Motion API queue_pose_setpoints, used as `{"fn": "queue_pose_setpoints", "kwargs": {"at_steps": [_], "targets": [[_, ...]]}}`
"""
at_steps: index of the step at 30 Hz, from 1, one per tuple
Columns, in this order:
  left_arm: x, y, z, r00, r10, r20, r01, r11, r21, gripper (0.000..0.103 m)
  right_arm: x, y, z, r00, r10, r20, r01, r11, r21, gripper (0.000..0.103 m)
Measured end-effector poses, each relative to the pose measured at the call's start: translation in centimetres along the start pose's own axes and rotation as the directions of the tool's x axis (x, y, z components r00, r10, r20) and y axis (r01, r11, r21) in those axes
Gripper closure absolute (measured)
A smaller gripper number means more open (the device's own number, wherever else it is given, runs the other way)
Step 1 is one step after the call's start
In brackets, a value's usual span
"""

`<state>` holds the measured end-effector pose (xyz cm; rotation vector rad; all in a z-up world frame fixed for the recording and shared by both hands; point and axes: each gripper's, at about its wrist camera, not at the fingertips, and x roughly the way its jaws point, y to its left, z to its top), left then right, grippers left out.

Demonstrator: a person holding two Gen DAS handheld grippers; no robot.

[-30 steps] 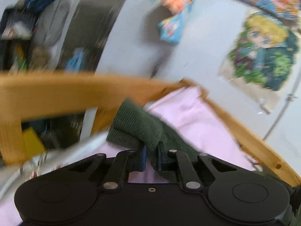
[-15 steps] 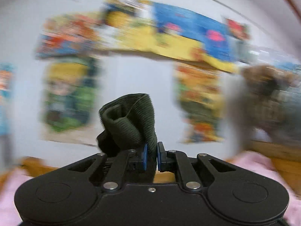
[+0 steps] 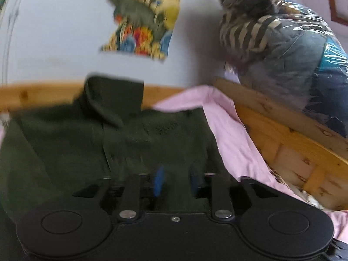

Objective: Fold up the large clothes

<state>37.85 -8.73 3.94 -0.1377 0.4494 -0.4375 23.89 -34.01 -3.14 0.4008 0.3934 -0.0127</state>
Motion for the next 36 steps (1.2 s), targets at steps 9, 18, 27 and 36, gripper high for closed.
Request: {"fn": "queue_pose_setpoints", "kwargs": {"at_steps": [9,18,27,36], "targets": [[-6.3,5.6,-1.6,0.991,0.135,-0.017,-0.135,0.991,-0.014,0.02,0.8,1.5,-1.3,0.999,0.03,-0.021,-0.032,0.997,-0.072,0.0],[-9.9,17.8,-4.6,0.805,0.582,-0.115,-0.578,0.813,0.066,0.019,2.2,4.1,-2.5,0.987,0.16,-0.019,-0.161,0.97,-0.183,0.001],[-6.4,23.7,-5.1,0.825,0.56,-0.082,-0.557,0.829,0.052,0.033,6.7,12.6,0.7,0.931,0.352,-0.096,-0.362,0.862,-0.354,0.005],[-3.9,26.2,-6.2,0.914,0.405,-0.022,-0.405,0.914,0.018,0.084,19.0,29.2,4.5,0.857,0.458,-0.236,-0.514,0.738,-0.436,0.038]]}}
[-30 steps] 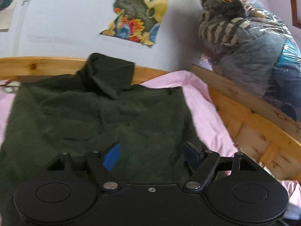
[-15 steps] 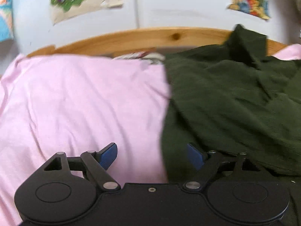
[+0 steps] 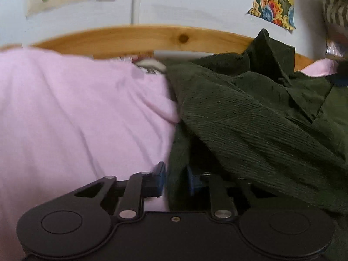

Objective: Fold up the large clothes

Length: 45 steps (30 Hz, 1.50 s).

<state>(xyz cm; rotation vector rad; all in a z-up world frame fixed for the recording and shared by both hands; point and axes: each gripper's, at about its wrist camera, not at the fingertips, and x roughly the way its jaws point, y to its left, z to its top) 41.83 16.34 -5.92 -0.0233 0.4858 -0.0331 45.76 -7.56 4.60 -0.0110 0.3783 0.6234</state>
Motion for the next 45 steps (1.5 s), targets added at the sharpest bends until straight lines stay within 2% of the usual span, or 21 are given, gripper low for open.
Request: {"fn": "queue_pose_setpoints", "kwargs": {"at_steps": [5,7,8,9,10,13,16,20,23,25,28,29,30,31,33,35,37,38,40,42,45], "targets": [[0.4,0.0,0.2,0.999,-0.027,0.02,0.027,0.999,-0.018,0.098,8.8,0.9,2.8,0.998,0.023,-0.065,-0.022,1.0,0.021,0.037],[0.2,0.5,0.3,0.999,-0.041,0.026,0.043,0.997,-0.064,0.101,11.1,0.3,2.8,0.994,0.045,-0.103,-0.039,0.998,0.058,0.044],[0.0,0.8,0.3,0.998,-0.049,0.034,0.052,0.994,-0.097,0.101,12.0,0.1,2.9,0.991,0.053,-0.125,-0.044,0.996,0.076,0.069],[-0.1,1.2,0.3,0.998,-0.054,0.045,0.06,0.99,-0.13,0.101,12.6,0.1,2.9,0.99,0.047,-0.134,-0.037,0.996,0.078,0.102],[-0.2,1.5,0.3,0.997,-0.058,0.058,0.067,0.985,-0.16,0.101,12.7,0.1,3.0,0.991,0.031,-0.129,-0.023,0.998,0.066,0.101],[-0.9,1.9,0.2,0.992,-0.049,0.114,0.074,0.971,-0.228,0.102,10.8,-0.1,3.6,0.999,-0.004,-0.036,0.005,0.999,0.033,0.102],[-1.6,2.0,0.0,0.986,-0.035,0.161,0.08,0.956,-0.282,0.102,9.1,-1.9,4.5,0.995,-0.099,0.03,0.098,0.994,0.052,0.102],[-1.1,2.3,-0.3,0.99,-0.028,0.139,0.071,0.946,-0.315,0.102,8.6,-4.7,4.3,0.983,-0.183,0.023,0.18,0.978,0.105,0.102],[-0.6,2.5,-0.4,0.994,-0.031,0.106,0.064,0.943,-0.326,0.102,8.7,-5.7,3.2,0.987,-0.163,-0.007,0.163,0.979,0.123,0.102],[-0.3,2.3,-0.2,0.996,-0.025,0.09,0.052,0.949,-0.31,0.097,8.6,-5.7,2.6,0.983,-0.182,-0.015,0.182,0.975,0.128,0.099],[-0.9,2.2,-0.3,0.992,0.018,0.122,0.018,0.958,-0.286,0.083,7.4,-5.2,2.0,0.984,-0.176,-0.037,0.179,0.978,0.106,0.065],[-1.1,2.2,-0.1,0.99,0.017,0.139,0.022,0.96,-0.277,0.08,6.3,-5.0,1.5,0.985,-0.168,-0.038,0.171,0.981,0.088,0.045],[-1.4,2.2,0.0,0.987,0.011,0.157,0.032,0.963,-0.268,0.07,5.0,-4.8,0.9,0.986,-0.161,-0.037,0.163,0.985,0.064,0.035],[-1.7,2.2,0.1,0.984,-0.001,0.178,0.049,0.963,-0.263,0.061,3.9,-4.4,0.4,0.986,-0.162,-0.04,0.163,0.986,0.037,0.032],[-2.3,2.3,0.3,0.976,-0.028,0.215,0.086,0.961,-0.264,0.051,0.9,-4.1,-1.2,0.981,-0.186,-0.051,0.186,0.982,-0.01,0.02],[-3.0,2.3,0.6,0.966,-0.062,0.253,0.129,0.957,-0.259,0.046,-2.5,-4.3,-3.2,0.971,-0.232,-0.053,0.23,0.972,-0.045,0.013],[-3.4,2.3,0.9,0.956,-0.088,0.278,0.162,0.953,-0.257,0.037,-6.3,-4.9,-5.7,0.954,-0.293,-0.059,0.288,0.954,-0.082,0.013],[-3.5,2.2,1.0,0.952,-0.096,0.29,0.174,0.951,-0.256,0.035,-8.4,-5.5,-7.4,0.942,-0.33,-0.06,0.324,0.941,-0.091,0.011],[-3.6,1.9,1.2,0.952,-0.088,0.293,0.165,0.955,-0.247,0.031,-11.4,-6.8,-10.0,0.929,-0.361,-0.087,0.356,0.932,-0.063,0.008],[-3.4,1.4,1.6,0.962,-0.055,0.267,0.119,0.966,-0.23,0.03,-13.5,-8.6,-12.4,0.921,-0.366,-0.132,0.373,0.928,0.025,0.008],[-2.1,1.0,2.3,0.981,-0.021,0.192,0.068,0.968,-0.242,0.024,-15.3,-11.2,-14.8,0.94,-0.319,-0.121,0.339,0.909,0.243,0.01]]}}
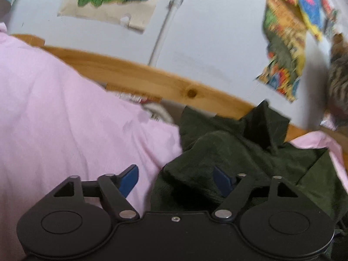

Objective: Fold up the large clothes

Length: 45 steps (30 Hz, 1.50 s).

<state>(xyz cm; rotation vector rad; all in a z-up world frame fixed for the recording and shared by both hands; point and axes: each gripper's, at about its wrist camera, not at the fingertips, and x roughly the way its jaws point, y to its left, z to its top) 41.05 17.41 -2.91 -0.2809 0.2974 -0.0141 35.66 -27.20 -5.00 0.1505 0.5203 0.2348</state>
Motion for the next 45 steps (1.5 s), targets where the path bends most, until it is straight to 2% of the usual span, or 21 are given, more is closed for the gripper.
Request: {"fn": "queue_pose_setpoints", "kwargs": {"at_steps": [4,5,6,7,8,9,12,14,16,18,20,21,22,23,24,25,28,30,34,41,45], "targets": [[3.0,-0.7,1.2,0.988,0.096,-0.117,-0.092,0.995,0.037,0.029,2.0,-2.1,-0.7,0.995,0.1,-0.029,-0.092,0.975,0.203,0.018],[3.6,-1.0,1.7,0.987,0.089,-0.135,-0.085,0.996,0.032,0.032,2.5,-2.1,-0.8,0.992,0.118,-0.032,-0.108,0.969,0.221,0.04],[4.2,-1.2,2.1,0.984,0.08,-0.159,-0.077,0.997,0.026,0.052,2.7,-2.2,-1.3,0.992,0.12,-0.039,-0.108,0.968,0.226,0.074],[4.9,-1.6,2.4,0.976,0.085,-0.2,-0.081,0.996,0.029,0.085,2.8,-2.1,-1.4,0.992,0.122,-0.044,-0.109,0.969,0.222,0.084],[5.3,-1.9,2.5,0.966,0.116,-0.23,-0.109,0.993,0.044,0.087,2.3,-2.0,-1.6,0.992,0.127,-0.023,-0.119,0.971,0.21,0.09],[5.2,-2.3,2.5,0.964,0.141,-0.224,-0.131,0.99,0.06,0.089,1.1,-1.7,-1.6,0.992,0.124,0.03,-0.127,0.976,0.178,0.096],[4.0,-3.7,2.4,0.964,0.21,-0.166,-0.187,0.972,0.14,0.092,-3.1,-0.4,-1.6,0.983,0.066,0.171,-0.08,0.994,0.075,0.097],[3.6,-3.7,1.9,0.956,0.238,-0.172,-0.22,0.968,0.121,0.092,-3.9,-0.8,-1.7,0.985,0.045,0.167,-0.063,0.993,0.103,0.097],[4.5,-3.6,1.3,0.933,0.268,-0.239,-0.254,0.963,0.089,0.091,-2.5,-1.4,-2.3,0.995,0.038,0.096,-0.049,0.993,0.11,0.097],[5.5,-3.8,0.8,0.903,0.304,-0.304,-0.285,0.953,0.105,0.084,-0.6,-1.5,-3.3,1.0,0.02,0.003,-0.02,0.995,0.094,0.095],[5.0,-4.4,1.2,0.902,0.314,-0.297,-0.291,0.949,0.118,0.077,-0.7,-1.8,-3.9,1.0,0.014,-0.02,-0.012,0.993,0.115,0.082],[4.3,-4.5,1.6,0.904,0.31,-0.296,-0.289,0.951,0.112,0.058,-1.3,-1.9,-4.0,1.0,0.011,-0.011,-0.01,0.993,0.12,0.067],[3.5,-4.6,2.1,0.906,0.3,-0.298,-0.283,0.954,0.101,0.033,-2.0,-1.9,-3.9,1.0,0.01,0.004,-0.01,0.994,0.113,0.058],[2.4,-4.7,2.5,0.913,0.286,-0.29,-0.27,0.958,0.095,0.023,-2.9,-1.9,-3.6,1.0,0.007,0.019,-0.009,0.995,0.098,0.046],[1.0,-4.8,2.8,0.923,0.273,-0.273,-0.255,0.962,0.1,0.015,-3.6,-1.7,-3.4,1.0,0.004,0.026,-0.006,0.996,0.087,0.042],[0.0,-4.9,2.9,0.927,0.266,-0.264,-0.245,0.963,0.11,0.015,-4.6,-1.7,-3.2,0.999,0.008,0.035,-0.011,0.997,0.076,0.042],[-3.7,-5.3,2.9,0.924,0.25,-0.291,-0.214,0.965,0.15,0.013,-7.8,-1.3,-2.6,0.998,0.025,0.055,-0.029,0.998,0.058,0.025],[-7.0,-5.3,2.7,0.923,0.244,-0.296,-0.204,0.966,0.16,0.005,-10.0,-1.5,-2.3,0.997,0.047,0.066,-0.05,0.998,0.043,0.013],[-14.1,-5.6,2.1,0.935,0.202,-0.292,-0.154,0.972,0.18,0.001,-16.0,-2.0,-2.1,0.995,0.079,0.056,-0.078,0.997,-0.014,0.001],[-24.7,-8.3,-1.1,0.934,0.181,-0.309,-0.073,0.942,0.329,0.001,-23.7,-2.6,-3.6,0.999,-0.01,-0.033,0.005,0.988,-0.154,0.0],[-28.0,-9.1,-3.9,0.913,0.18,-0.366,-0.052,0.941,0.334,0.001,-25.1,-2.4,-5.7,0.995,-0.047,-0.09,0.029,0.98,-0.195,0.0]]}}
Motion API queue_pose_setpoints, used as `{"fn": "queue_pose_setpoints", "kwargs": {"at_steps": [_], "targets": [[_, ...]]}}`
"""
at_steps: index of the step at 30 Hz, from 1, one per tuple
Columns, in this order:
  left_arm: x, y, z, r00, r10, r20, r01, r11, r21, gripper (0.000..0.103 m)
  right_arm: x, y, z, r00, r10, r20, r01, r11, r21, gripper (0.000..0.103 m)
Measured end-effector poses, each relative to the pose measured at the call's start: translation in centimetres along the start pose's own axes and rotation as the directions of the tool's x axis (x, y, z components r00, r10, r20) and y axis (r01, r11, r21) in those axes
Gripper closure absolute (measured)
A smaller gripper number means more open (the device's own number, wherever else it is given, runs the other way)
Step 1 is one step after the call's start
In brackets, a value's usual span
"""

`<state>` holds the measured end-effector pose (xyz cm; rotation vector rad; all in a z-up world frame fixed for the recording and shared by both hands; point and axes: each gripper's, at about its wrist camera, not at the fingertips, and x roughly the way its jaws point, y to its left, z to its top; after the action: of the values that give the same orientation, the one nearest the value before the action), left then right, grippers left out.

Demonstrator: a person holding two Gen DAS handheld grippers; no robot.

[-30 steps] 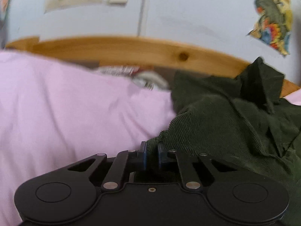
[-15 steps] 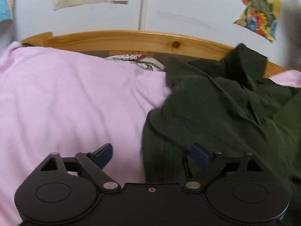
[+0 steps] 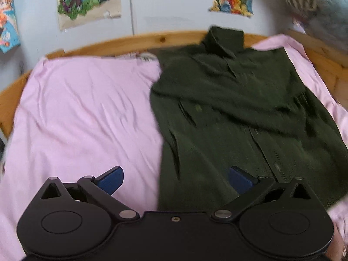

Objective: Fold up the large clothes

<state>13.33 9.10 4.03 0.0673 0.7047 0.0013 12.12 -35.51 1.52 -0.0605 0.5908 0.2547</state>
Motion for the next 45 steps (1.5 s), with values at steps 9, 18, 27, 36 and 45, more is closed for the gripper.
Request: {"fn": "queue_pose_setpoints", "kwargs": {"at_steps": [9,18,27,36,45], "targets": [[0.5,-1.3,-1.2,0.997,0.006,-0.079,-0.004,1.0,0.017,0.001,2.5,0.1,-3.2,0.996,0.065,-0.064,-0.057,0.992,0.113,0.0],[6.3,-0.8,2.3,0.996,-0.018,-0.093,-0.003,0.977,-0.215,0.001,7.2,-0.6,0.7,0.995,0.1,-0.028,-0.094,0.979,0.181,0.0],[13.0,0.4,2.7,0.996,0.036,0.079,-0.009,0.95,-0.312,0.001,17.7,1.1,14.5,0.975,0.148,0.168,-0.184,0.956,0.229,0.001],[16.2,3.3,2.0,0.994,-0.046,0.1,0.083,0.91,-0.407,0.001,31.9,0.1,31.2,0.957,0.09,0.275,-0.212,0.866,0.454,0.011],[18.3,5.3,1.4,0.994,-0.08,0.069,0.104,0.857,-0.505,0.001,41.2,0.3,37.0,0.981,-0.056,0.187,-0.068,0.8,0.596,0.036]]}}
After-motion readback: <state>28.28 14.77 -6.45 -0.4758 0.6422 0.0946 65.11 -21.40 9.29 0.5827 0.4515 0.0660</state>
